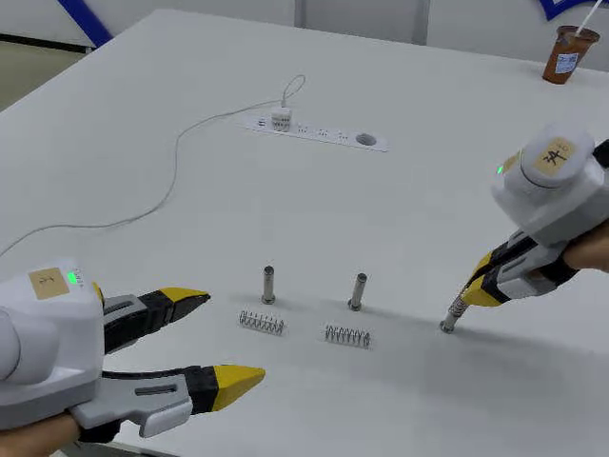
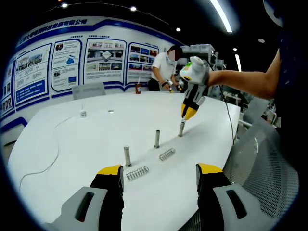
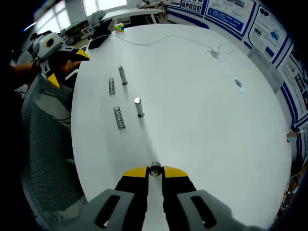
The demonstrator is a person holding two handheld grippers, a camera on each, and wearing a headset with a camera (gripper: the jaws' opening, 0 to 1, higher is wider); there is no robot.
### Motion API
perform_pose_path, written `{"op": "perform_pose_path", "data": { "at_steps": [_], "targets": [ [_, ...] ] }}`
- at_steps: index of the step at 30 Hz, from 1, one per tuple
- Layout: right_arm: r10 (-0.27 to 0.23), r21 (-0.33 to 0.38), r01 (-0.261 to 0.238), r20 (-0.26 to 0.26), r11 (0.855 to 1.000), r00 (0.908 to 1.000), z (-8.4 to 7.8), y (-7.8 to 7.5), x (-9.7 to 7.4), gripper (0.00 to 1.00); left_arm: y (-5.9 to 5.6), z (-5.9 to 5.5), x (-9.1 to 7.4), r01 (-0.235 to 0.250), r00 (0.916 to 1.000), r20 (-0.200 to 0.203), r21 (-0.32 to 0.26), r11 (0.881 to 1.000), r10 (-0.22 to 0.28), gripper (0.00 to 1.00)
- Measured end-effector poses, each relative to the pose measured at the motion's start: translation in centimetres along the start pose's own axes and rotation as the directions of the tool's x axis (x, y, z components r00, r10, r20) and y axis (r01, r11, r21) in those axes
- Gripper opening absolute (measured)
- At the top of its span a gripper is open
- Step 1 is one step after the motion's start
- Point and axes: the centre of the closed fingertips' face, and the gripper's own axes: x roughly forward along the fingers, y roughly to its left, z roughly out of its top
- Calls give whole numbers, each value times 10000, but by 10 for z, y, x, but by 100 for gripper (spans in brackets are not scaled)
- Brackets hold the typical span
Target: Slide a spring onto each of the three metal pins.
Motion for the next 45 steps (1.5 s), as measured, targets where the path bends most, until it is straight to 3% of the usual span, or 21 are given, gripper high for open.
{"op": "perform_pose_path", "data": {
  "at_steps": [15, 27, 39, 45],
  "targets": [
    [223, -6, -223, -332, 9998, 9992, -9, 2, 18, 12, 4, -4, -4, -260, 9996, -74, -114, 9996, 259, 63],
    [439, -47, -441, -340, 9990, 9985, -11, 6, 22, 13, 4, -4, -3, -280, 9996, -107, -113, 9995, 278, 63],
    [148, -158, -148, 32, 9998, 9999, -2, 8, 10, 17, 3, -2, -2, -148, 9999, -32, -43, 9999, 148, 63],
    [-82, -512, 95, 262, 9986, 9996, 11, 12, -2, 17, 3, 0, -1, -71, 10000, 9, 21, 10000, 71, 63]
  ]
}}
